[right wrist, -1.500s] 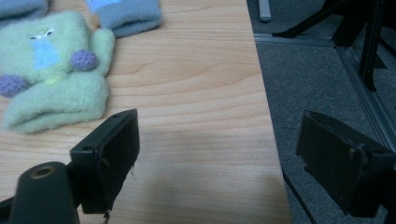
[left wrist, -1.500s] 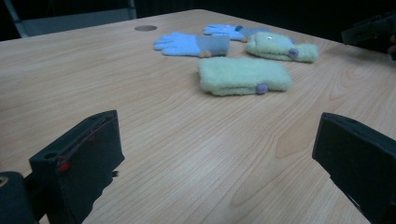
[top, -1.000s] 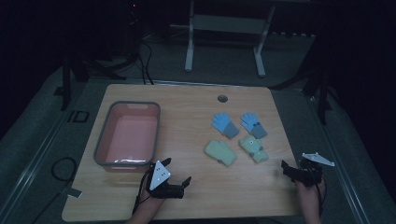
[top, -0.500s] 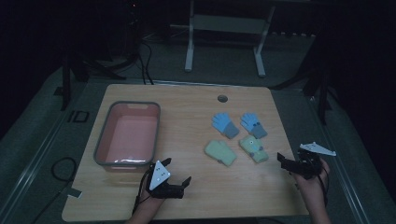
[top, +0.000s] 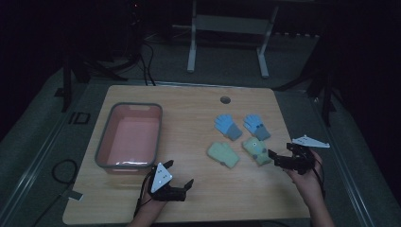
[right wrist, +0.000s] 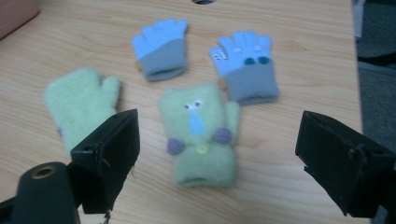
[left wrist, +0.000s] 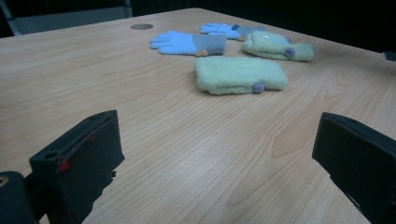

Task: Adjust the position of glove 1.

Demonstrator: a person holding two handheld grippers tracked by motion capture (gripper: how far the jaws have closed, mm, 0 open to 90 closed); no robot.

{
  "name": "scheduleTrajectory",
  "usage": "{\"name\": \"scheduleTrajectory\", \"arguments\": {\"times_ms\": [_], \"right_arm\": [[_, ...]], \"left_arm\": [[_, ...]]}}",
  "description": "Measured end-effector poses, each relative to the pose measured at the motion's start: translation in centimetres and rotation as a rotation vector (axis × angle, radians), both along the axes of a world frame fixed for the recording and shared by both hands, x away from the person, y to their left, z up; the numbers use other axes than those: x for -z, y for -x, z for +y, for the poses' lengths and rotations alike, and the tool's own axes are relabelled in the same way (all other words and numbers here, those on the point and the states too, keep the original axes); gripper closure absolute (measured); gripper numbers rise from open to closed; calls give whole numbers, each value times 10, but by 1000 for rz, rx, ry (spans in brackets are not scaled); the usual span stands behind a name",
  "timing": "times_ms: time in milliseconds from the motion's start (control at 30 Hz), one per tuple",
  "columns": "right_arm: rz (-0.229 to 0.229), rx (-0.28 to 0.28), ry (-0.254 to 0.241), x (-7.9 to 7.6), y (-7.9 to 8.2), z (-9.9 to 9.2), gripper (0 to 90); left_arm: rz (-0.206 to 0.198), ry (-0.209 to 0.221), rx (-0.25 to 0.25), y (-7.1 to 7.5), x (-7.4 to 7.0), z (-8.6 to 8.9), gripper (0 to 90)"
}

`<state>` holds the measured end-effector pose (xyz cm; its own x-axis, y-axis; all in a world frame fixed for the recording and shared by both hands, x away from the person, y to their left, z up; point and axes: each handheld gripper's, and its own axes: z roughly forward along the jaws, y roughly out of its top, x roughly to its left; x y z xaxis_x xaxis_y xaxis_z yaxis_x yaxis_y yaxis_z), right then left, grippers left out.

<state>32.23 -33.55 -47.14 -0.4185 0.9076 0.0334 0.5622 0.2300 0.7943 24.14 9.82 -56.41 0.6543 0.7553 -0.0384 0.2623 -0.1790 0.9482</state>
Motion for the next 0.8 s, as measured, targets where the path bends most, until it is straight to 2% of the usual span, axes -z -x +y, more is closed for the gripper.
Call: {"name": "scheduleTrajectory", "arguments": {"times_ms": [100,133,167,367,667,800], "right_arm": [[9,-65,-8,-1,-4,11,147],[9,-65,-8,-1,-4,11,147],[19,-93,-10,0,-7,17,151],[46,-157,-12,3,-14,33,189],[60,-287,2,10,-24,61,297],[85,-363,14,15,-28,73,352]], "left_arm": [[0,1,0,0,0,0,18],[0,0,0,0,0,0,18],[-1,0,0,0,0,0,17],[-2,0,2,0,0,0,17],[-4,-11,9,0,0,0,18],[-4,-9,11,1,0,0,17]]}}
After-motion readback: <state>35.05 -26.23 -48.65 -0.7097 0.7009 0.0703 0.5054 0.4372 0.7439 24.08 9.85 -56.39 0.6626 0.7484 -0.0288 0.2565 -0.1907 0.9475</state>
